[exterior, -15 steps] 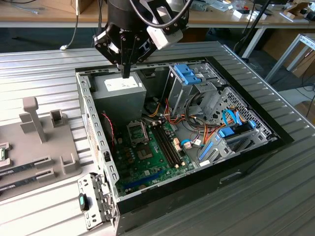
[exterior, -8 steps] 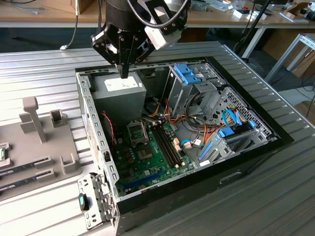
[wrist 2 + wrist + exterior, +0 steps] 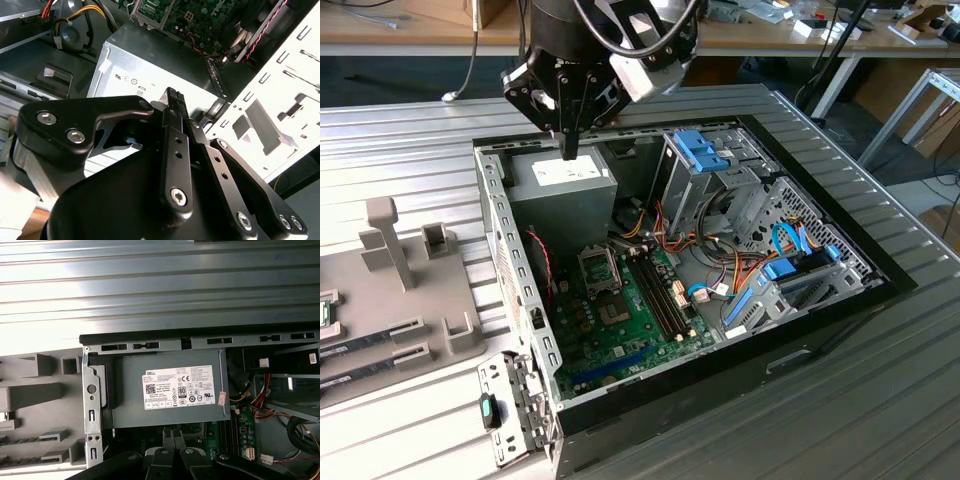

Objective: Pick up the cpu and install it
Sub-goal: 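Reach for the cpu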

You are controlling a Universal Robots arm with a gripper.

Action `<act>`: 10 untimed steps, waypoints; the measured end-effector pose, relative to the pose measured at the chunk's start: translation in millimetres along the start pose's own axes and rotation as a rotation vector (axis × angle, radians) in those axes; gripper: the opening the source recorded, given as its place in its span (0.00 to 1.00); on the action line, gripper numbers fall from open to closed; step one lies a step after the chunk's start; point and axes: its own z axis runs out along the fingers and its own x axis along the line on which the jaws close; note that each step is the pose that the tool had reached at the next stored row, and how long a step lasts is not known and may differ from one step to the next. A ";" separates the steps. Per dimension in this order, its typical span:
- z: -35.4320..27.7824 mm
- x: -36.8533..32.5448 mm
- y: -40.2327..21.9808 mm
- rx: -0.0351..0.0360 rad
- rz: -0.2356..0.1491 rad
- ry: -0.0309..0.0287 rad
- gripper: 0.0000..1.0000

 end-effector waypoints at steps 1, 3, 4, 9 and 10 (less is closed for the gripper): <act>0.0 0.2 0.0 0.0000 0.000 0.0000 0.11; 0.0 0.8 -0.1 0.0000 0.000 0.0000 0.11; 0.0 0.9 -0.1 0.0000 0.000 0.0000 0.11; 0.0 1.7 -0.1 0.0000 0.000 0.0000 0.11; 0.0 1.9 -0.1 0.0000 0.000 0.0000 0.11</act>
